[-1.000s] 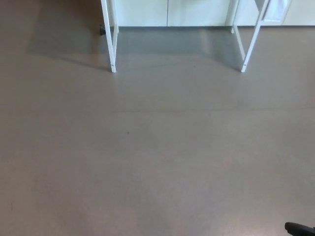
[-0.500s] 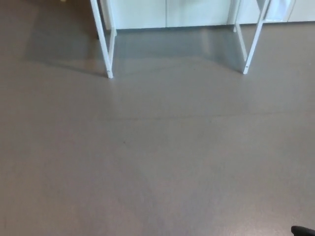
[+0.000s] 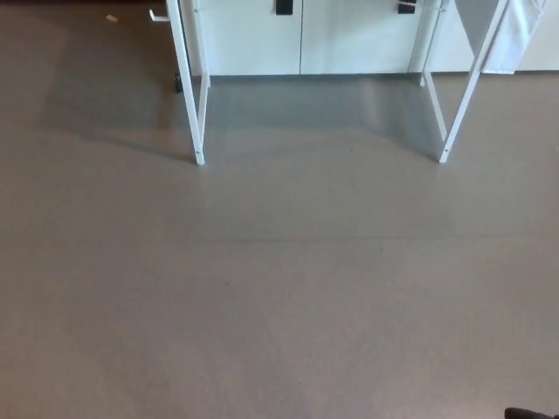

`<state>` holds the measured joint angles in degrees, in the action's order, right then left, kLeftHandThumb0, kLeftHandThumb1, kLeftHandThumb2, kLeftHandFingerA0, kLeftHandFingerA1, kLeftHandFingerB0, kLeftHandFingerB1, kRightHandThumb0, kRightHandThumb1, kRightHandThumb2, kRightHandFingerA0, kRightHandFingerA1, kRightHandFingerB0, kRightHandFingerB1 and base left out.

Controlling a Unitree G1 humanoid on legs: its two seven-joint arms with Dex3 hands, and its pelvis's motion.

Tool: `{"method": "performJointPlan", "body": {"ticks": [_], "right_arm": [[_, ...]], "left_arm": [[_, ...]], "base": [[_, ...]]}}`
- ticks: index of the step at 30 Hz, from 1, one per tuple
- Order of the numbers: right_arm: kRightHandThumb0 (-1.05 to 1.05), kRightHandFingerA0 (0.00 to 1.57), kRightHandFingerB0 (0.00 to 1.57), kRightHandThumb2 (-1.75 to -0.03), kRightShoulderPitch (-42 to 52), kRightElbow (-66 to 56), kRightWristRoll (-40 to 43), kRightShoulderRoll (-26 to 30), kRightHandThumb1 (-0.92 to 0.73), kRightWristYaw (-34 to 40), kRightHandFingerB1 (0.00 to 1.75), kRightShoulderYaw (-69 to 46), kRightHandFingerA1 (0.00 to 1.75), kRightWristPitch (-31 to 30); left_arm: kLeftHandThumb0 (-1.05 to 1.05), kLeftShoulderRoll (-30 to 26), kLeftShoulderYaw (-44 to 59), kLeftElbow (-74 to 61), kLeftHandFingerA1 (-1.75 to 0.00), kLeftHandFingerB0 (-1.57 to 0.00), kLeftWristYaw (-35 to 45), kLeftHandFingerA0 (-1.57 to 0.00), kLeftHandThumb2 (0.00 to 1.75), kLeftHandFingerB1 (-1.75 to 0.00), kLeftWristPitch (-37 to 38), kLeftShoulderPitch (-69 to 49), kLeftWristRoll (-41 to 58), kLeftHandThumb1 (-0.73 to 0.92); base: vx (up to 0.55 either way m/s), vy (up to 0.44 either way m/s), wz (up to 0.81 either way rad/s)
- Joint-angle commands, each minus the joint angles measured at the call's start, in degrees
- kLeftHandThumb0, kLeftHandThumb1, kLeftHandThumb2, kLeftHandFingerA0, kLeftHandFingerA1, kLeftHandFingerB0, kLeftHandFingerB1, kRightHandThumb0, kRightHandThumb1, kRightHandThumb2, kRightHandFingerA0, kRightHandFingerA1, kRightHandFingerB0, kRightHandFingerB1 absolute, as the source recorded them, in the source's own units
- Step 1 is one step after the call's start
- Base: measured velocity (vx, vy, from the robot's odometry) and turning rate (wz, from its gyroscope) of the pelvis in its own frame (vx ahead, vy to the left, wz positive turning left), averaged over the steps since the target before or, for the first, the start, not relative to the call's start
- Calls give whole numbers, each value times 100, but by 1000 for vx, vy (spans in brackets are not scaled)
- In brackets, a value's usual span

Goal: The robot walks towards a desk on which a shovel is kept on the left hand side and a container is kept on the right hand side. The robot picks up the shovel using its left hand and places it in the container.

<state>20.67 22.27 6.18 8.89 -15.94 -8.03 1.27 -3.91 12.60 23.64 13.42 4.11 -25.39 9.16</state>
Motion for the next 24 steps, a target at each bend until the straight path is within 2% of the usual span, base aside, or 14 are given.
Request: {"method": "performJointPlan", "body": {"ticks": [1, 7, 9, 17, 24], "right_arm": [[9, 61, 39, -57, -53, 67, -28, 34, -60, 55, 49, -17, 63, 192], [6, 60, 39, -56, -83, 273, -110, 70, -59, 28, 49, 35, 61, 438], [7, 58, 38, -56, -111, 253, -68, 58, -60, 31, 48, 28, 60, 322], [7, 59, 39, -56, -78, 419, -149, 59, -59, 36, 50, 75, 62, 562], [7, 60, 40, -57, 73, 240, -197, 17, -60, 125, 48, 124, 61, 392]], "left_arm": [[-31, -116, 35, 160, -37, -33, -175, -42, 59, -31, 419, 40, -159, 63], [-31, -349, 94, 235, -37, -34, -39, -42, 60, -32, 493, -66, -147, 65], [-29, -435, 127, 343, -37, -34, 50, -41, 60, -31, 538, -41, -98, 65], [-30, -530, 99, 442, -37, -34, 113, -42, 60, -31, 694, -92, -140, 65], [-30, -580, 33, 453, -36, -34, -73, -44, 59, -31, 881, -205, -328, 63]], "base": [[230, -428, 27], [184, -199, 2], [148, -13, -8], [153, 119, -10], [148, 61, 1]]}}
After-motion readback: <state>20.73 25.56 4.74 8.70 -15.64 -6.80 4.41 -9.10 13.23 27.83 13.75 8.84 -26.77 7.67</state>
